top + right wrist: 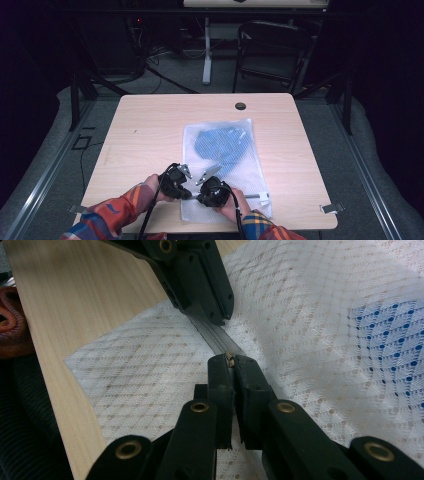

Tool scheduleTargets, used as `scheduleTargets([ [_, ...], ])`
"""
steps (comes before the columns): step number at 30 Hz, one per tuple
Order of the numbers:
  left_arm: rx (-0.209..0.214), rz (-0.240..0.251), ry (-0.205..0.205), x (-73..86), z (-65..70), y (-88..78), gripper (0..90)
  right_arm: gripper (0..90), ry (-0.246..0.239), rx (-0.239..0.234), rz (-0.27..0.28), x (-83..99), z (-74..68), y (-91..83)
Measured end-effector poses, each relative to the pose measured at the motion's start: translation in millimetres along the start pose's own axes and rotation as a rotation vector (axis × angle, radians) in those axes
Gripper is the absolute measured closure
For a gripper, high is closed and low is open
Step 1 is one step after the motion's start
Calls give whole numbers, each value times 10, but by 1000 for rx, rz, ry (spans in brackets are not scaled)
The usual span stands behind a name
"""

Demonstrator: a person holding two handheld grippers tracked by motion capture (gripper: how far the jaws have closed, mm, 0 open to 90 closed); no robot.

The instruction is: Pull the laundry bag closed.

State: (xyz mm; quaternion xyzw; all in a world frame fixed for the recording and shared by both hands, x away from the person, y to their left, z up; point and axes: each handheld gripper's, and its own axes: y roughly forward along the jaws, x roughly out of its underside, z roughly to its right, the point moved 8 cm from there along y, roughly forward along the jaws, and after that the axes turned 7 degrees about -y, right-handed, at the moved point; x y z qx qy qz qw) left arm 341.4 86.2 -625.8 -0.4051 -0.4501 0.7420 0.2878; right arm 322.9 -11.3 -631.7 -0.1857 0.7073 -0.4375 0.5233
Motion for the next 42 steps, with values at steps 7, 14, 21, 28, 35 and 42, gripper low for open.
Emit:
scheduleTargets([
  [7,-3,6,-8,11,0,1,900,870,-13,8,-6,-5,-8,-3],
  [14,-6,3,-3,13,5,-1,900,870,-14,8,-16,-1,-9,-8],
  [21,-2,3,0,16,2,-3,900,870,-14,10,-33,10,-2,-27],
  [28,1,13,-5,14,-2,2,900,870,-15,8,-40,29,14,-43],
  [35,3,13,-7,14,-2,1,900,870,-16,15,-54,67,58,-79],
  [42,8,13,-8,16,-5,0,900,870,-14,17,-65,96,82,-111],
])
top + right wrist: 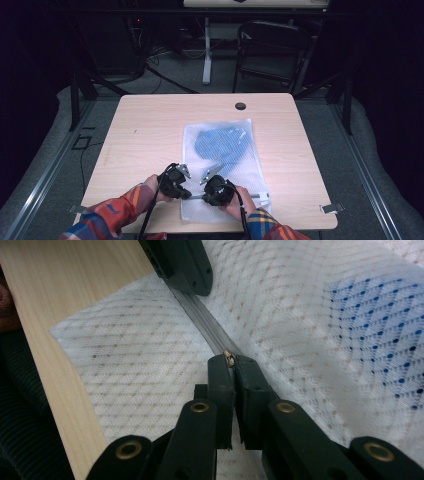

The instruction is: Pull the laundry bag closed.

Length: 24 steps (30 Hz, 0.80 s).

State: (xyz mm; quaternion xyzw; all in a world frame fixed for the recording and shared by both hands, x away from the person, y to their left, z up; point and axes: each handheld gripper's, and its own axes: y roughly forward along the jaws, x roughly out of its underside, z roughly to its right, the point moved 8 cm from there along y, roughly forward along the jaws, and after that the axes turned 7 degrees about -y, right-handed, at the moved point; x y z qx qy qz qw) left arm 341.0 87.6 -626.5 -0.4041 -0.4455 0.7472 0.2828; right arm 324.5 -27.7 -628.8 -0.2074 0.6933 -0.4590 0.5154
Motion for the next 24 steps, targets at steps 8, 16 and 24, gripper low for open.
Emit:
scheduleTargets([
  [8,2,2,-7,0,2,1,900,870,7,-2,-6,37,19,-29],
  [16,3,0,-3,2,-4,-2,900,870,13,0,-14,80,46,-59],
  [24,3,0,-3,3,-5,-2,900,870,12,3,-19,100,55,-79],
])
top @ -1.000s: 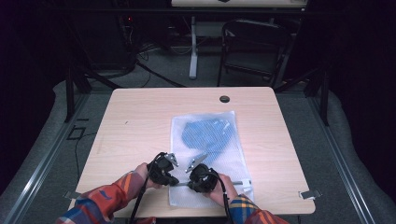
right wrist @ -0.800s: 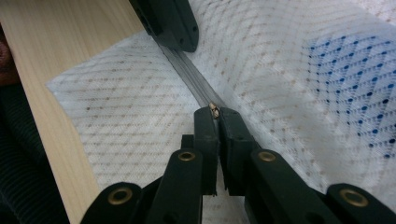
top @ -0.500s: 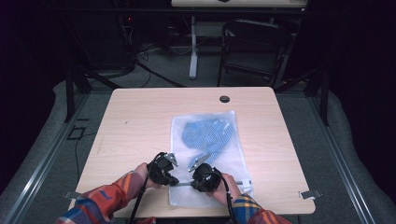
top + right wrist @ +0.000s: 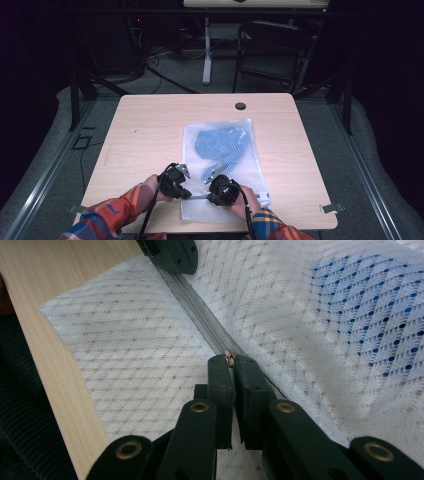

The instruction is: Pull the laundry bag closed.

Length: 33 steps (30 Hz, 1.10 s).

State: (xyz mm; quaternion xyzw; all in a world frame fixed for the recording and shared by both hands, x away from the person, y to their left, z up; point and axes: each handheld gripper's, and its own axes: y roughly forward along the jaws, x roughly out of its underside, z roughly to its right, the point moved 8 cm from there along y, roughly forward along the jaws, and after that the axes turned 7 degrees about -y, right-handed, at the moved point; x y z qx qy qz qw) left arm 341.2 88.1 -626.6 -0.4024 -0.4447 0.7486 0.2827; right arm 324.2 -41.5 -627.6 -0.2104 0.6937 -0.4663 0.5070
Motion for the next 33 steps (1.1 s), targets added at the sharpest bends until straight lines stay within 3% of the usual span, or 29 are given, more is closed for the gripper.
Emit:
scheduleTargets([
  [2,4,0,1,2,-2,-1,900,870,1,-1,1,6,4,-4],
  [3,-14,-2,2,4,-12,3,900,870,1,2,1,8,6,-4],
  [33,-5,3,-8,6,-16,4,900,870,34,17,-22,197,112,-135],
])
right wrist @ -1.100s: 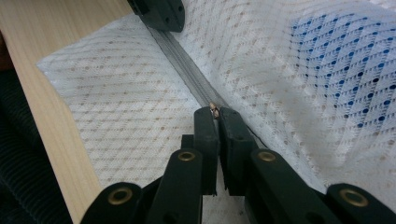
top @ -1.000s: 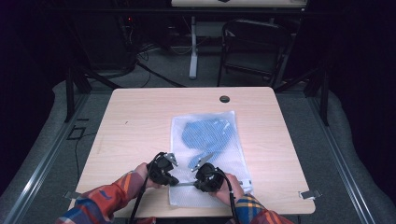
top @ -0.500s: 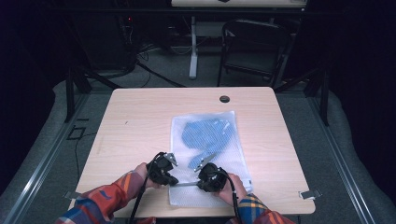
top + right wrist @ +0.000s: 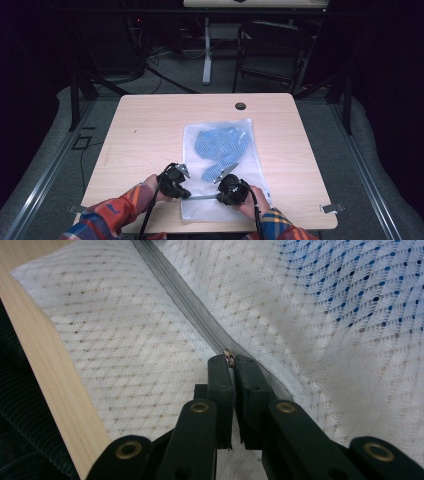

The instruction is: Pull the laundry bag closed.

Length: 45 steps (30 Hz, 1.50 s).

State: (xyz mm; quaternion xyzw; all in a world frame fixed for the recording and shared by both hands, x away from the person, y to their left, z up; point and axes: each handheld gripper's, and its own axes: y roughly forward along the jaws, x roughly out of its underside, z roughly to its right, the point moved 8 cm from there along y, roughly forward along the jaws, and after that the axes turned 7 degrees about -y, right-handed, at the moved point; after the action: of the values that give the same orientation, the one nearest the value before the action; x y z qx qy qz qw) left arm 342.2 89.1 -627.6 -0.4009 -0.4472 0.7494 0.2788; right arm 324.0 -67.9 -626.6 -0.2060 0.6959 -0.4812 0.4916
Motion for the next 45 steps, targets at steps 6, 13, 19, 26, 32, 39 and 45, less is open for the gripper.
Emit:
scheduleTargets([
  [6,0,-1,0,0,0,-1,900,870,-3,-2,-8,27,12,-18],
  [13,0,0,0,1,0,-1,900,870,6,7,-9,71,46,-48],
  [19,-2,-4,4,-1,2,-2,900,869,15,9,-14,102,63,-57],
  [26,-19,8,18,-39,43,-15,900,869,19,9,-16,96,57,-43],
  [32,-39,84,52,-178,132,7,900,869,21,14,-2,61,34,-17],
  [39,-57,129,80,-367,206,120,900,868,9,16,-3,42,18,-6],
  [45,-43,108,92,-456,261,273,900,868,13,14,6,40,16,-1],
])
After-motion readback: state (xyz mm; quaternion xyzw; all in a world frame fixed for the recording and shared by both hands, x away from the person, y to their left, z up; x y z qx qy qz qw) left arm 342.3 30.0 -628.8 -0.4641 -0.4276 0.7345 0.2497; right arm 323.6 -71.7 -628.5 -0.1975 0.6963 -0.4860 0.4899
